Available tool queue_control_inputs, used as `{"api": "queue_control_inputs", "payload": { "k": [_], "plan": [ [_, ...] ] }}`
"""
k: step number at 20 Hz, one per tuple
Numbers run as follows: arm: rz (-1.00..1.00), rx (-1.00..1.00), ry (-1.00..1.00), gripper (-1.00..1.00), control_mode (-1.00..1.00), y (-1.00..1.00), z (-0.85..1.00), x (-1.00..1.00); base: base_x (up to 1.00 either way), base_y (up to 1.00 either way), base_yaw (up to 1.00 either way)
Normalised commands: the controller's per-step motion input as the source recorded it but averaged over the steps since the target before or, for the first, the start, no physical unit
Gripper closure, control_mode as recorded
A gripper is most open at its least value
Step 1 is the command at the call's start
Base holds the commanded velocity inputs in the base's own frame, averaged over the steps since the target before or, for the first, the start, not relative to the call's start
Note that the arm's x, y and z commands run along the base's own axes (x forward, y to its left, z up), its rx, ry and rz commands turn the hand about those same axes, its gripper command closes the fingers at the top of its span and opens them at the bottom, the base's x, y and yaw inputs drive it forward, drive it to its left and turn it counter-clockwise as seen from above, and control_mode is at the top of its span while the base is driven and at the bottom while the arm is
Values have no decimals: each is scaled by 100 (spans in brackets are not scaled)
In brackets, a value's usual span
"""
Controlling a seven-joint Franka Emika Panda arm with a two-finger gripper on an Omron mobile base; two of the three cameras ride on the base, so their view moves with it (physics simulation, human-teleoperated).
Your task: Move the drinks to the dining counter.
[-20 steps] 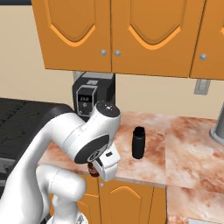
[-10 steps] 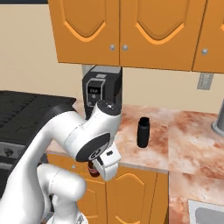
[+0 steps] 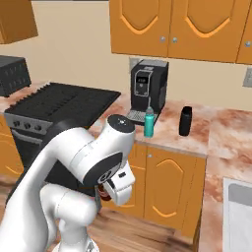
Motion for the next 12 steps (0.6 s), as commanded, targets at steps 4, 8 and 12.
{"api": "queue_control_inputs", "payload": {
  "k": [4,8,12],
  "plan": [
    [0,0,0,100,100,0,0,0,-93,30,46],
    [0,0,0,100,100,0,0,0,-62,34,54],
    [0,0,0,100,100,0,0,0,-31,33,61]
  ]
}}
